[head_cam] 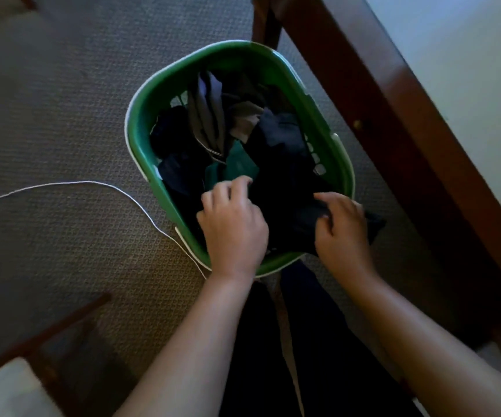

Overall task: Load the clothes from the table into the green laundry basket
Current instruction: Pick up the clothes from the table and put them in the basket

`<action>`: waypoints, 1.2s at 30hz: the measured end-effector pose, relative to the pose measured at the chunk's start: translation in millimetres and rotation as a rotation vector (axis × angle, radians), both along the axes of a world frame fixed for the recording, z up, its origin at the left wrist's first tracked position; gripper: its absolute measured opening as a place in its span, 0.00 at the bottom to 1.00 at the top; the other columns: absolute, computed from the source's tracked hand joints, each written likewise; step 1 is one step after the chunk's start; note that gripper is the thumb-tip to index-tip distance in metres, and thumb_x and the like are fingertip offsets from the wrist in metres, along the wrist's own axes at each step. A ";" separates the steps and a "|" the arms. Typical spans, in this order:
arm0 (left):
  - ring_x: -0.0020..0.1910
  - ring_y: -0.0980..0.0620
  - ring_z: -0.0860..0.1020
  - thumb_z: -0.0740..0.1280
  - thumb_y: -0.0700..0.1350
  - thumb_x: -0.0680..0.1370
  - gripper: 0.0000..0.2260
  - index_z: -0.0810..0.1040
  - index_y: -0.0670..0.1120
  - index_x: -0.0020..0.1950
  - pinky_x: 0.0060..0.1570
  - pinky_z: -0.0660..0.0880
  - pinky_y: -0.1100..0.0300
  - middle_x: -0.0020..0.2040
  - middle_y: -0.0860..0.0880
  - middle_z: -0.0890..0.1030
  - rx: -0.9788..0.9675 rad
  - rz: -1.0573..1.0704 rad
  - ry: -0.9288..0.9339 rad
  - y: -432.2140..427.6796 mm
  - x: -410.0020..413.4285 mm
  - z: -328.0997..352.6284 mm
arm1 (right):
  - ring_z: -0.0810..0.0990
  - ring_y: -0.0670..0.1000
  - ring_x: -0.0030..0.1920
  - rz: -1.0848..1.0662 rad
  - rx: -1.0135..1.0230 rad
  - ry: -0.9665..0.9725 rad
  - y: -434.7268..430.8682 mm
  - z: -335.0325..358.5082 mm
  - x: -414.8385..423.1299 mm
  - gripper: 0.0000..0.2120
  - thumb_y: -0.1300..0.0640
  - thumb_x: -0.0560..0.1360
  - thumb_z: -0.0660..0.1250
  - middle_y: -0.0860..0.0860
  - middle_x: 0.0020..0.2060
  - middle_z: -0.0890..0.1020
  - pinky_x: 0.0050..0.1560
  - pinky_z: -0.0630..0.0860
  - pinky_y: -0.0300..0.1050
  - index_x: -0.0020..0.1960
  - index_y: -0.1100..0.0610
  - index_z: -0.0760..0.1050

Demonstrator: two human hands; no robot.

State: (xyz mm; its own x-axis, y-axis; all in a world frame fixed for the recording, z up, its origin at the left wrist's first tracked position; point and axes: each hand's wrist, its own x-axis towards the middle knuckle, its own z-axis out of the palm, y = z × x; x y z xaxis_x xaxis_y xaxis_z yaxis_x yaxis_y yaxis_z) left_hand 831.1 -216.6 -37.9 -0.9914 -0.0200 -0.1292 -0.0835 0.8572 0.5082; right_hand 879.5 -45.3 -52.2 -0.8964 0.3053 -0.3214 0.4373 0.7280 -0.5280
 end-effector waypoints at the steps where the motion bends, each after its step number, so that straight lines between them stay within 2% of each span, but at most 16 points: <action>1: 0.59 0.41 0.76 0.64 0.39 0.78 0.17 0.78 0.46 0.66 0.54 0.77 0.41 0.60 0.45 0.79 0.092 -0.050 -0.033 8.3 6.8 -0.9 | 0.64 0.55 0.74 -0.061 0.051 -0.116 6.2 -3.4 14.6 0.23 0.61 0.78 0.61 0.51 0.71 0.70 0.73 0.63 0.60 0.72 0.52 0.69; 4: 0.63 0.43 0.77 0.64 0.39 0.81 0.18 0.74 0.45 0.71 0.61 0.77 0.43 0.65 0.45 0.77 0.226 -0.200 -0.206 27.9 26.7 -8.6 | 0.52 0.57 0.80 -0.228 -0.039 -0.344 12.6 -5.2 39.4 0.33 0.59 0.79 0.61 0.51 0.80 0.54 0.77 0.56 0.60 0.81 0.51 0.53; 6: 0.68 0.43 0.75 0.63 0.40 0.82 0.21 0.69 0.47 0.76 0.65 0.76 0.44 0.71 0.45 0.74 0.222 -0.277 -0.311 35.8 34.1 -16.0 | 0.58 0.57 0.79 -0.383 -0.259 -0.363 12.4 -6.4 40.9 0.35 0.57 0.81 0.63 0.52 0.80 0.57 0.76 0.62 0.56 0.82 0.50 0.49; 9: 0.70 0.42 0.73 0.63 0.41 0.82 0.27 0.62 0.50 0.80 0.66 0.75 0.43 0.74 0.45 0.70 0.158 -0.341 -0.428 39.4 38.2 -26.0 | 0.74 0.55 0.69 -0.559 -0.355 -0.389 9.1 -1.9 32.6 0.33 0.51 0.80 0.68 0.53 0.73 0.71 0.62 0.73 0.49 0.80 0.51 0.58; 12: 0.68 0.43 0.74 0.62 0.41 0.83 0.26 0.62 0.51 0.81 0.65 0.76 0.44 0.74 0.45 0.71 0.179 -0.307 -0.400 37.1 34.9 -27.3 | 0.79 0.45 0.54 -0.532 -0.337 -0.304 1.2 9.1 23.5 0.23 0.52 0.80 0.67 0.47 0.60 0.80 0.52 0.76 0.40 0.73 0.51 0.69; 14: 0.64 0.45 0.77 0.61 0.41 0.84 0.23 0.65 0.50 0.79 0.59 0.77 0.53 0.70 0.46 0.74 0.246 -0.202 -0.319 33.4 29.3 -21.3 | 0.79 0.37 0.50 -0.409 -0.435 -0.205 -9.4 17.0 11.8 0.16 0.54 0.81 0.65 0.38 0.52 0.80 0.51 0.76 0.36 0.67 0.44 0.74; 16: 0.60 0.48 0.78 0.60 0.41 0.85 0.20 0.69 0.49 0.77 0.53 0.71 0.62 0.66 0.47 0.77 0.299 -0.059 -0.261 27.8 23.3 -15.7 | 0.78 0.38 0.57 -0.261 -0.508 -0.178 -17.6 16.6 -2.4 0.14 0.55 0.82 0.63 0.37 0.54 0.79 0.58 0.76 0.40 0.64 0.41 0.75; 18: 0.58 0.49 0.79 0.62 0.43 0.85 0.16 0.74 0.47 0.73 0.52 0.70 0.64 0.61 0.48 0.79 0.293 0.069 -0.177 18.2 15.8 -12.0 | 0.73 0.47 0.66 -0.057 -0.362 -0.196 -20.4 5.7 -21.8 0.15 0.55 0.82 0.62 0.44 0.62 0.77 0.66 0.73 0.47 0.67 0.45 0.76; 21: 0.59 0.46 0.77 0.70 0.46 0.80 0.19 0.75 0.46 0.71 0.57 0.77 0.53 0.61 0.46 0.78 0.170 0.160 0.018 0.8 -2.8 -15.7 | 0.63 0.58 0.74 0.290 0.056 -0.137 -24.1 -11.9 -59.2 0.16 0.57 0.77 0.70 0.52 0.71 0.68 0.74 0.65 0.59 0.64 0.47 0.77; 23: 0.72 0.39 0.68 0.75 0.48 0.75 0.35 0.65 0.46 0.79 0.69 0.72 0.45 0.73 0.41 0.68 0.023 0.095 0.023 -8.2 -20.3 -29.2 | 0.54 0.64 0.78 0.474 0.313 -0.079 -29.9 -17.8 -87.5 0.29 0.58 0.71 0.75 0.58 0.77 0.56 0.75 0.56 0.70 0.68 0.48 0.68; 24: 0.78 0.35 0.59 0.77 0.49 0.73 0.44 0.57 0.47 0.83 0.75 0.65 0.41 0.79 0.38 0.60 -0.037 0.046 -0.036 -11.7 -30.8 -38.4 | 0.47 0.67 0.79 0.563 0.436 -0.080 -32.3 -24.4 -102.5 0.38 0.56 0.69 0.77 0.60 0.79 0.47 0.73 0.51 0.76 0.73 0.49 0.60; 26: 0.82 0.31 0.40 0.79 0.53 0.70 0.57 0.39 0.52 0.84 0.79 0.49 0.35 0.83 0.36 0.42 -0.128 -0.046 -0.186 -18.3 -53.7 -60.5 | 0.36 0.68 0.79 0.706 0.618 -0.091 -36.1 -40.7 -134.6 0.56 0.46 0.67 0.78 0.60 0.79 0.32 0.70 0.46 0.81 0.81 0.47 0.42; 28: 0.80 0.32 0.31 0.80 0.57 0.69 0.63 0.29 0.54 0.82 0.79 0.40 0.35 0.82 0.37 0.31 -0.185 -0.108 -0.387 -25.3 -76.9 -88.6 | 0.32 0.68 0.78 0.819 0.676 -0.124 -40.9 -58.5 -164.1 0.65 0.38 0.65 0.77 0.58 0.78 0.28 0.68 0.45 0.82 0.80 0.45 0.30; 30: 0.79 0.31 0.29 0.80 0.58 0.69 0.66 0.24 0.56 0.79 0.79 0.38 0.33 0.81 0.38 0.28 -0.228 -0.154 -0.622 -30.6 -94.3 -116.9 | 0.28 0.68 0.76 0.942 0.680 -0.248 -48.5 -84.0 -182.0 0.68 0.35 0.64 0.77 0.57 0.77 0.26 0.67 0.41 0.82 0.77 0.44 0.23; 33: 0.79 0.27 0.32 0.79 0.56 0.70 0.65 0.20 0.59 0.76 0.78 0.38 0.32 0.81 0.38 0.29 -0.231 -0.169 -0.825 -35.1 -107.2 -157.4 | 0.27 0.68 0.76 0.982 0.628 -0.427 -63.8 -133.6 -189.2 0.71 0.35 0.61 0.79 0.55 0.77 0.26 0.65 0.36 0.84 0.73 0.43 0.19; 36: 0.80 0.24 0.41 0.76 0.55 0.74 0.60 0.24 0.60 0.78 0.79 0.44 0.33 0.82 0.36 0.33 -0.201 -0.147 -0.867 -36.9 -110.2 -199.9 | 0.35 0.66 0.79 0.976 0.577 -0.486 -69.3 -182.7 -192.9 0.63 0.36 0.69 0.74 0.51 0.80 0.33 0.68 0.43 0.83 0.74 0.41 0.21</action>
State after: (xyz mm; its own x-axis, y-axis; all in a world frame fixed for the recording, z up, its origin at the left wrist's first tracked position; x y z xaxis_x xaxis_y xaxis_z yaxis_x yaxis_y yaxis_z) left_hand 720.9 -253.5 -237.9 -0.5418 -0.0033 -0.8405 -0.2498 0.9554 0.1573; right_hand 686.6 -114.6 -234.9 -0.6537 -0.2169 -0.7250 -0.3586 0.9324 0.0444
